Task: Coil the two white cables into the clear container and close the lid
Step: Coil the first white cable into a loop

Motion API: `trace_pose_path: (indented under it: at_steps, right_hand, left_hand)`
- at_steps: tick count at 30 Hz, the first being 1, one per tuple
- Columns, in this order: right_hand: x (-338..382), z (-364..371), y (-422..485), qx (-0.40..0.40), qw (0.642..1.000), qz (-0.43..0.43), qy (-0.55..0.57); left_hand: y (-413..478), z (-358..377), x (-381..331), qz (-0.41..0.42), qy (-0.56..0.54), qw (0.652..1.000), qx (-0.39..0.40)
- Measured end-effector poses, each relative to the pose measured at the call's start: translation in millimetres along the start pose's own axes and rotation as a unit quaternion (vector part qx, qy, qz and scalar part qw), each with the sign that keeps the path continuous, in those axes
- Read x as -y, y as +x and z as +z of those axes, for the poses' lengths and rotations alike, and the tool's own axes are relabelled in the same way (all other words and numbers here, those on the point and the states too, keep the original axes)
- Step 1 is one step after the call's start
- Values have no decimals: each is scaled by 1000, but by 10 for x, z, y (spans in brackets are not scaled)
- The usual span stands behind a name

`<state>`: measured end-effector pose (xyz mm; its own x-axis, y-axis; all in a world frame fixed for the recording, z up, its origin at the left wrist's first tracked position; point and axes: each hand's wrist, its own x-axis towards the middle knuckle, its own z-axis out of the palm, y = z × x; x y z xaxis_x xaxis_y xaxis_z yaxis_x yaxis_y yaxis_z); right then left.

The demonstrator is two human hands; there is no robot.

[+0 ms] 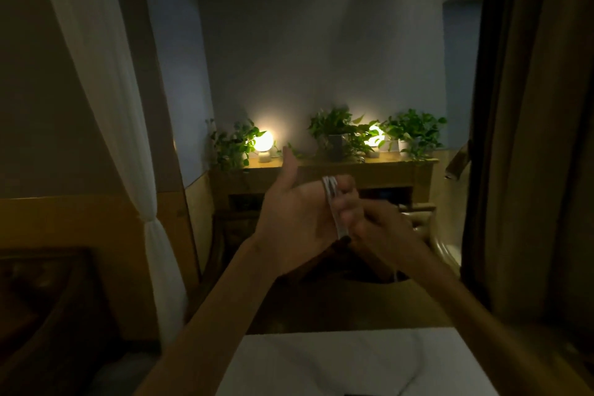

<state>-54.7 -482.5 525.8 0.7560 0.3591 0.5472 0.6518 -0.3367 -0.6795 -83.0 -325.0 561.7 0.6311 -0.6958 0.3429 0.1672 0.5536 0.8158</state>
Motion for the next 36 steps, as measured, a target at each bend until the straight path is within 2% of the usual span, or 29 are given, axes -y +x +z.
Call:
trace_pose_path:
  at_steps: [2,4,6,7,8,10,12,13,15,17,18,21,25,27,28,30,32,34,36]
  right_hand:
    - [38,110,-192,27,1000,-12,-6]
    - [99,137,-393,104,994,0,-45]
    - [175,58,-526,175,977,-9,-124]
    - [215,-23,-544,172,970,-18,-172]
    - [274,-130,-521,138,965,-35,-222]
    - [369,-364,-415,6,945,-111,-309]
    - [379,-522,-213,-92,924,-154,-338]
    - [343,-534,-112,-94,936,-148,-305]
    - [216,-439,43,-46,984,-89,-149]
    - [119,-213,34,-10,999,-20,-25]
    - [90,-96,-29,-4,1000,-6,-2]
    - [86,150,-287,24,999,-18,-25]
    - [89,135,-520,137,988,-1,-70]
    - [164,30,-585,168,978,1,-122]
    - [221,-36,-590,166,972,-9,-168]
    - [335,-188,-505,83,956,-82,-270]
    - [334,-347,-332,-26,945,-126,-301]
    - [277,-403,-157,-67,958,-110,-258]
    - [157,-301,-35,-22,986,-80,-143]
  left_hand:
    - [97,-72,-77,41,-10,997,-64]
    - [186,-194,-143,79,-27,988,-134]
    - [229,-354,-168,68,-11,981,-184]
    - [221,-433,-145,34,42,977,-205]
    - [191,-472,-94,-18,112,971,-210]
    - [94,-424,82,-135,195,962,-138]
    - [-7,-254,235,-196,166,965,-44]
    - [-41,-166,273,-189,139,972,-17]
    - [-70,-23,232,-130,94,987,2]
    - [-46,-2,113,-68,44,997,10]
    - [-31,-17,51,-42,9,999,12]
    - [38,-181,-53,21,-73,997,-23]
    - [166,-477,-93,106,-36,975,-194]
    - [167,-630,-55,89,24,963,-254]
    - [131,-663,1,41,86,959,-267]
    - [21,-630,192,-96,198,953,-206]
    - [-89,-482,376,-183,227,950,-113]
    - [-169,-305,443,-176,164,969,-55]
    - [-213,-177,383,-128,73,989,-24]
